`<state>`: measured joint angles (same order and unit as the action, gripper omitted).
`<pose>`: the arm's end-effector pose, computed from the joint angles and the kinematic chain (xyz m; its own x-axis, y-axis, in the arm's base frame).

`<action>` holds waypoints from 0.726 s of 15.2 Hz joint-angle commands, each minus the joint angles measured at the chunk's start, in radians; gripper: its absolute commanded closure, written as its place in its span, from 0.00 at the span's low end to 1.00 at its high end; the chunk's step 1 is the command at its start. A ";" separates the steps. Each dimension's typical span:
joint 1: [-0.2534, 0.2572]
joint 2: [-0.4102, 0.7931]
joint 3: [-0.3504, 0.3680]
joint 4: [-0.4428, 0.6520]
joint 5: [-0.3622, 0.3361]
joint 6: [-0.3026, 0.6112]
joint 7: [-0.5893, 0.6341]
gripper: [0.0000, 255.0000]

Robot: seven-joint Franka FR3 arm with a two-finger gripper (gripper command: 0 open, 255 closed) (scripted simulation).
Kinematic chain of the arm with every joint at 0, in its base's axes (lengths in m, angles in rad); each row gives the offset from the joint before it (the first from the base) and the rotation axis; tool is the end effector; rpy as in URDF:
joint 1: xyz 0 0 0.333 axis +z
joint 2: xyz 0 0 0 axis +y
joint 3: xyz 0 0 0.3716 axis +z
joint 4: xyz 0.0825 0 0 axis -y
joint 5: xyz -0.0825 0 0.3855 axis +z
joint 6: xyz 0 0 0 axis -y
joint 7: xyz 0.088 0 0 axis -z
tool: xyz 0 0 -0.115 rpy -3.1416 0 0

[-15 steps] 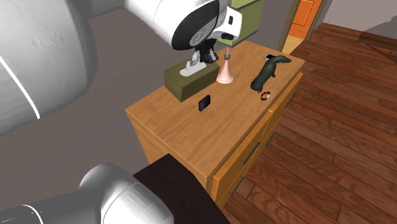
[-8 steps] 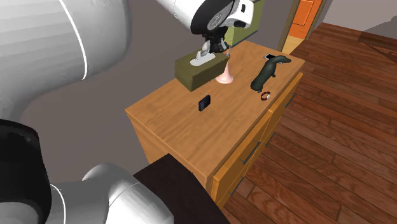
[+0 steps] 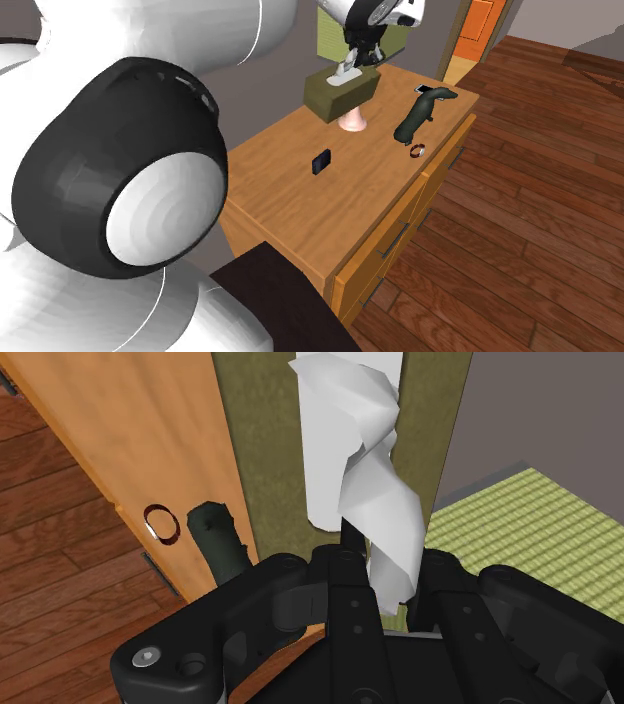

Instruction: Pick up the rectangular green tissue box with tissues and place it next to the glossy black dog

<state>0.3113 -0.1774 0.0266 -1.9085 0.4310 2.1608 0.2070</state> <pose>0.5006 0.1980 0.6694 0.9558 -0.1022 0.2757 0.0430 -0.8790 -0.4749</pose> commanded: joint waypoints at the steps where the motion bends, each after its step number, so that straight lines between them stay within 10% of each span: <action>1: -0.001 0.085 -0.002 0.094 -0.004 -0.009 0.003 1.00; 9: -0.008 0.437 -0.010 0.541 -0.027 -0.102 0.032 1.00; 11: -0.007 0.431 -0.008 0.507 -0.022 -0.075 0.021 1.00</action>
<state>0.3043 0.2419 0.0183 -1.4053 0.4069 2.0782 0.2323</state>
